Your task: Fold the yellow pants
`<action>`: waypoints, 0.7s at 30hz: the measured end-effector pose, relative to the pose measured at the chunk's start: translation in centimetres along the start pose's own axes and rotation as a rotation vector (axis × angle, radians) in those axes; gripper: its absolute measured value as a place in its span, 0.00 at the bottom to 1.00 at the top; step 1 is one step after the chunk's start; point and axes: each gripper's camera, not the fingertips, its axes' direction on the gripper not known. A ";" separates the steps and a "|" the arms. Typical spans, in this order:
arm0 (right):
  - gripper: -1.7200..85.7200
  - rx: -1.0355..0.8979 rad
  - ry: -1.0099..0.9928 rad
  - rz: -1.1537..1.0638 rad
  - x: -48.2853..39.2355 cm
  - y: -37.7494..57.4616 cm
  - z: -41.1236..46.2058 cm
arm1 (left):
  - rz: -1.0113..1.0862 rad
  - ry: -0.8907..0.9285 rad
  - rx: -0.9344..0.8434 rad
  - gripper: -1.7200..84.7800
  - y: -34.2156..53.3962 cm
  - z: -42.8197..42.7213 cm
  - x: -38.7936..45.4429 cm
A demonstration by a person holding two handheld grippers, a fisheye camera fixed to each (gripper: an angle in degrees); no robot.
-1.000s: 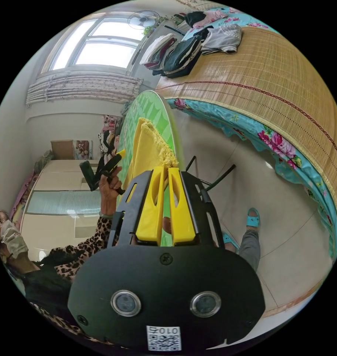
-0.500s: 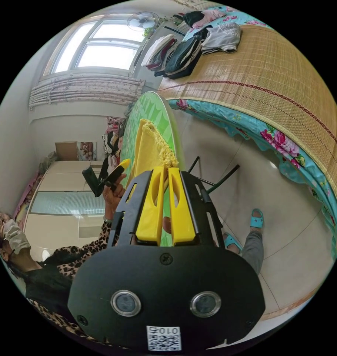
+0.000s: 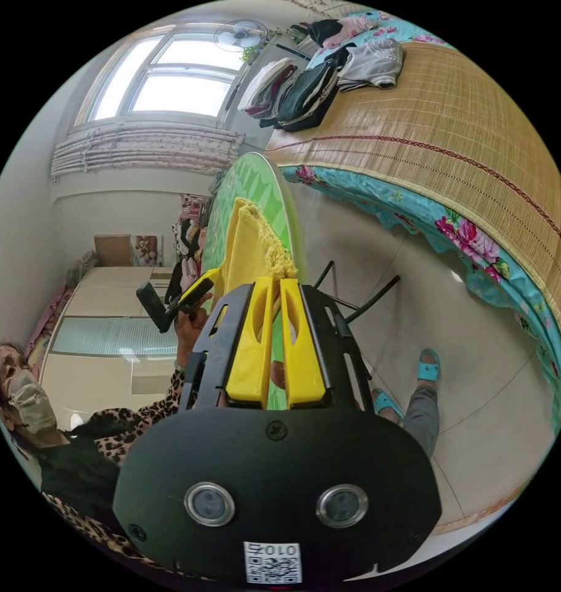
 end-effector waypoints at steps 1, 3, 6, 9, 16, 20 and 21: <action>0.04 0.001 -0.009 0.001 -0.1 -0.3 0.2 | 0.003 -0.001 -0.003 0.02 0.2 0.2 -0.1; 0.04 0.003 -0.019 0.003 -0.4 -0.7 0.6 | 0.003 -0.010 0.008 0.02 0.9 0.5 -0.6; 0.04 0.003 -0.018 -0.002 -1.2 -1.4 1.4 | 0.018 -0.002 0.022 0.02 1.4 1.1 -0.9; 0.04 0.002 -0.021 -0.002 -2.2 -2.3 2.3 | 0.012 -0.021 -0.031 0.02 1.6 2.9 -1.7; 0.04 0.003 -0.026 0.017 -4.9 -4.3 5.0 | -0.146 -0.098 0.001 0.02 2.9 3.2 -5.1; 0.04 0.015 -0.040 0.033 -6.8 -5.3 6.9 | -0.196 -0.050 -0.021 0.02 4.3 5.4 -7.6; 0.04 0.016 -0.043 0.036 -7.0 -5.4 7.2 | -0.193 -0.022 -0.033 0.02 4.5 5.8 -8.4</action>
